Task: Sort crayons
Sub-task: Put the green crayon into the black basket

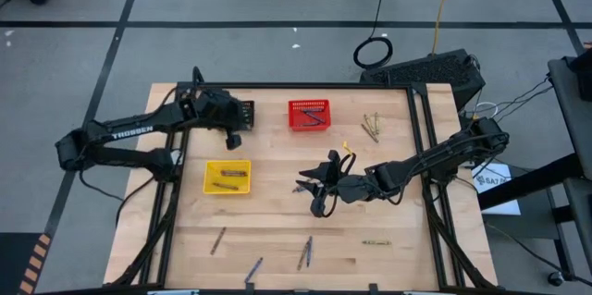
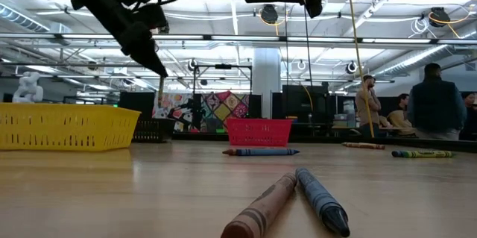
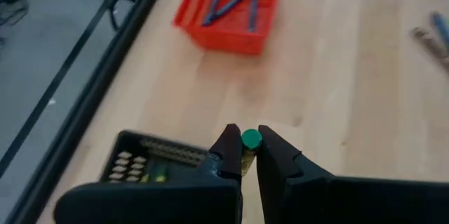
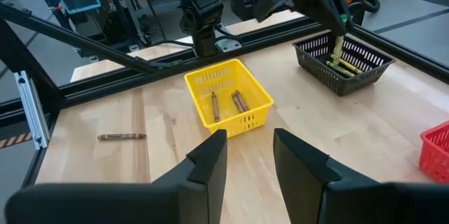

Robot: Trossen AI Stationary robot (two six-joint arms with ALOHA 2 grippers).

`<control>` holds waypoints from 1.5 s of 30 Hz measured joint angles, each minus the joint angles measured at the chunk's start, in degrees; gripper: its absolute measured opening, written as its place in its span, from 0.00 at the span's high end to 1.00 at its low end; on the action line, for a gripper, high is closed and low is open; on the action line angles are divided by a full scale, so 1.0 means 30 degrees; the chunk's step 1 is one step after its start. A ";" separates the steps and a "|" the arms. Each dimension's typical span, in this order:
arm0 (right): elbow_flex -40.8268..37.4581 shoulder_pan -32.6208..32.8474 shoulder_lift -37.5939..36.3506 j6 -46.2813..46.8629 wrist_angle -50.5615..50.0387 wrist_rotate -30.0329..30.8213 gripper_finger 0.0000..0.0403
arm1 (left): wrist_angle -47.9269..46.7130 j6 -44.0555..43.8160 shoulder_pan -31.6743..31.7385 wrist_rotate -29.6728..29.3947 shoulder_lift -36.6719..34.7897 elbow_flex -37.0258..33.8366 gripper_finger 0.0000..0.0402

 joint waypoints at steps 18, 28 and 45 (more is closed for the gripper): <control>0.0000 0.0000 0.0000 0.0212 -0.0435 -0.0007 0.74 | -0.2233 0.0465 0.3984 -0.2396 0.0591 0.0004 0.97; 0.0000 0.0000 0.0000 0.0212 -0.0466 -0.0015 0.74 | -0.2208 0.0313 0.4260 -0.2628 0.2492 0.0000 0.97; 0.0000 0.0000 0.0000 0.0332 -0.0791 -0.0020 0.74 | -0.2026 -0.0188 0.4254 -0.4181 0.3526 0.0002 0.87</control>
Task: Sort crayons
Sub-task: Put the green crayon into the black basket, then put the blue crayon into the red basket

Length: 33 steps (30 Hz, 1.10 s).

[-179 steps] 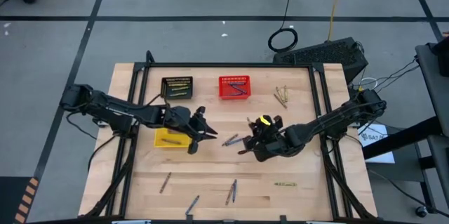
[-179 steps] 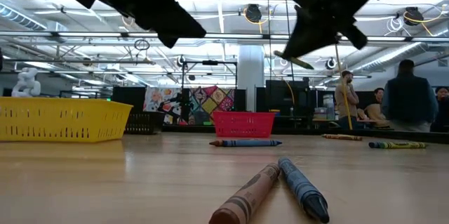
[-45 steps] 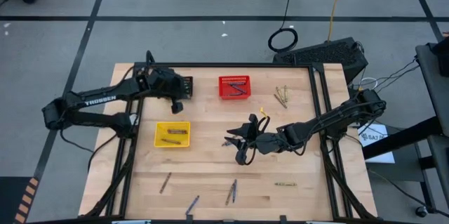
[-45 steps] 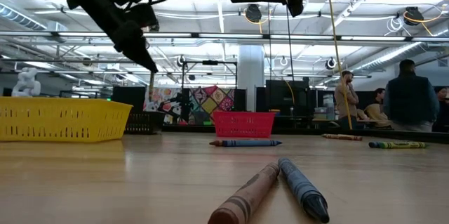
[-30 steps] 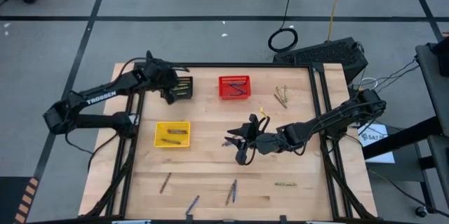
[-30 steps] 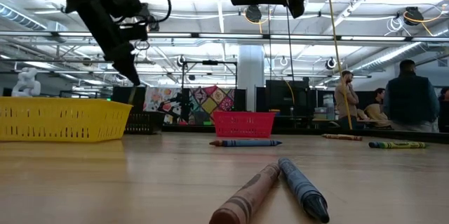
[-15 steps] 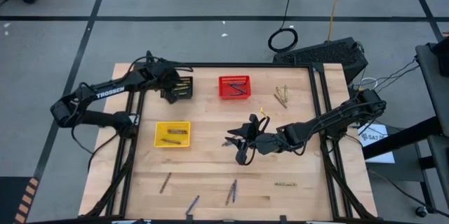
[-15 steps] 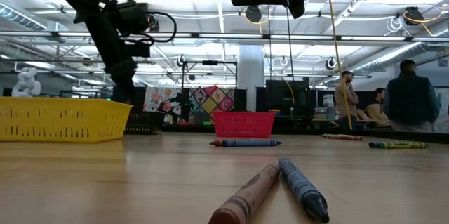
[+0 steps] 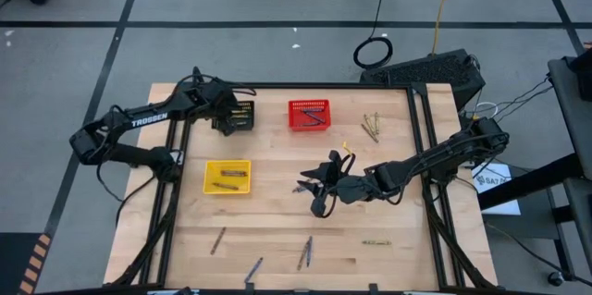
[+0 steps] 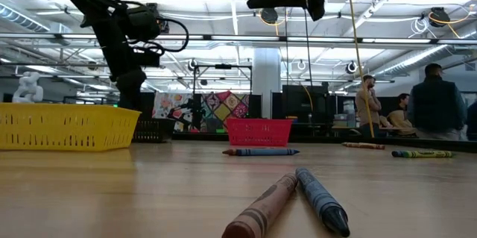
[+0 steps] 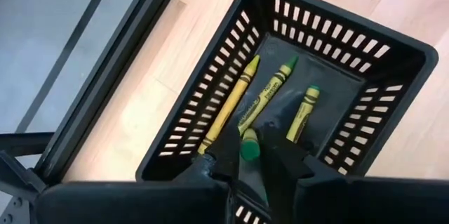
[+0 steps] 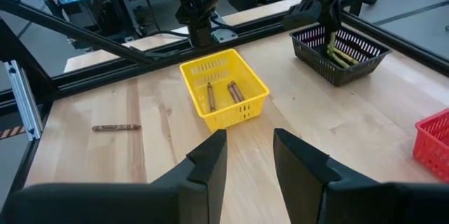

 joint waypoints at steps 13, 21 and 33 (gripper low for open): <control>0.0000 0.0000 0.0000 0.0521 -0.0360 -0.0002 0.74 | 0.0542 0.0023 -0.0002 0.1590 0.0000 0.0003 0.87; 0.0000 0.0000 0.0000 0.0528 -0.0345 -0.0002 0.74 | 0.1235 0.0017 -0.0002 0.1680 0.0000 0.0006 0.87; 0.0000 0.0000 0.0000 0.0492 -0.0345 0.0005 0.74 | 0.1354 0.0010 -0.0117 0.2085 0.0007 0.0006 0.87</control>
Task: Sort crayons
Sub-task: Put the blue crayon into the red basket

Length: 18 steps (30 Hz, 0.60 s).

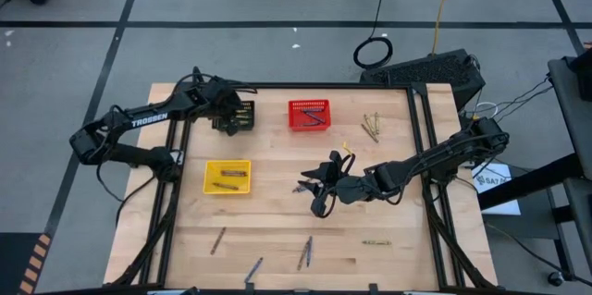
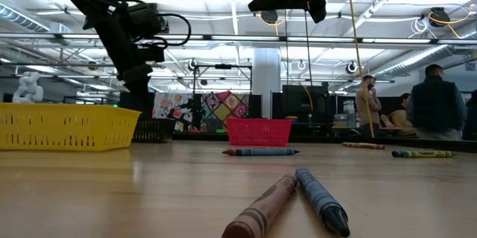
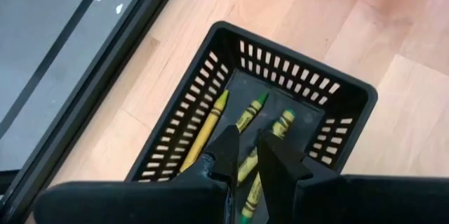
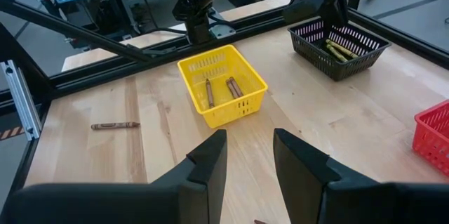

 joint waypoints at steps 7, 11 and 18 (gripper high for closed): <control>0.0000 -0.0007 0.0000 0.0015 0.0000 0.0000 0.74 | -0.0075 -0.0012 -0.0038 0.0000 0.0000 0.0000 0.87; 0.0000 -0.0007 0.0000 0.0018 0.0000 0.0002 0.74 | -0.0323 -0.0002 -0.0042 0.0569 0.0051 0.0000 0.84; 0.0000 -0.0007 0.0000 0.0022 -0.0012 0.0007 0.74 | -0.0525 -0.0146 -0.1168 0.4269 0.0098 0.0000 0.73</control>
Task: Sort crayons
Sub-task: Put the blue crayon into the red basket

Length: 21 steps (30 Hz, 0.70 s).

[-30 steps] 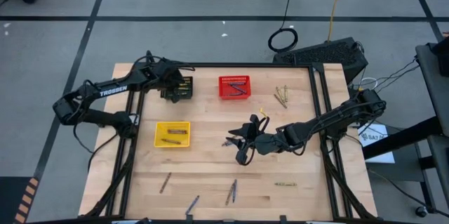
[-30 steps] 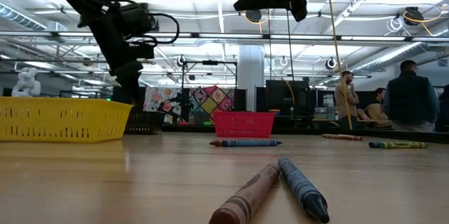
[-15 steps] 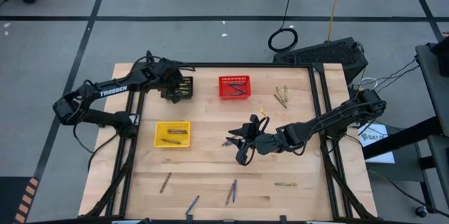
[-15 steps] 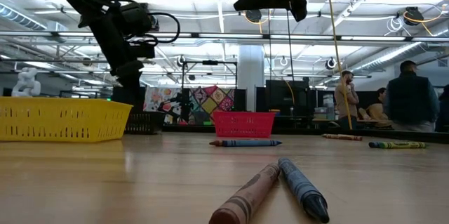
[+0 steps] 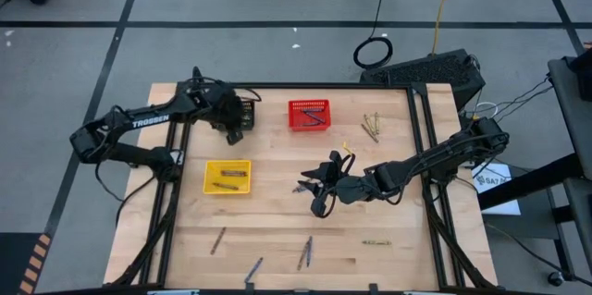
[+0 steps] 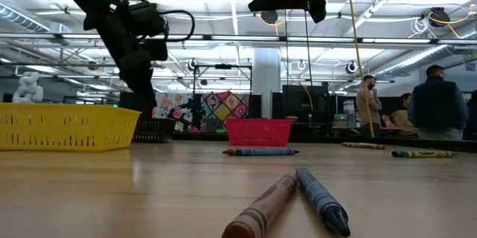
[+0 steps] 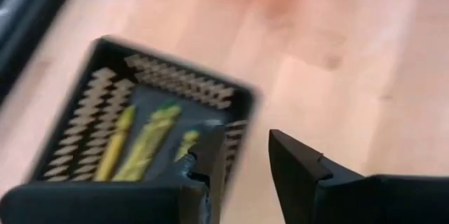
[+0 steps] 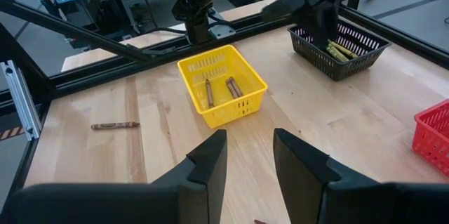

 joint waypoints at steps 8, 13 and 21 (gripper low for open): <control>0.0000 -0.0163 0.0002 -0.1000 -0.1930 -0.1304 0.74 | 0.0034 -0.1838 -0.2672 0.0247 -0.0003 0.0000 0.72; 0.0000 -0.0627 0.0250 -0.2089 -0.2747 -0.2721 0.74 | 0.0030 -0.2372 -0.4692 0.0243 -0.0010 0.0000 0.72; -0.0007 -0.2020 0.1478 -0.4225 -0.3577 -0.4092 0.74 | -0.0161 -0.4350 -0.7916 0.0327 -0.0025 0.0000 0.72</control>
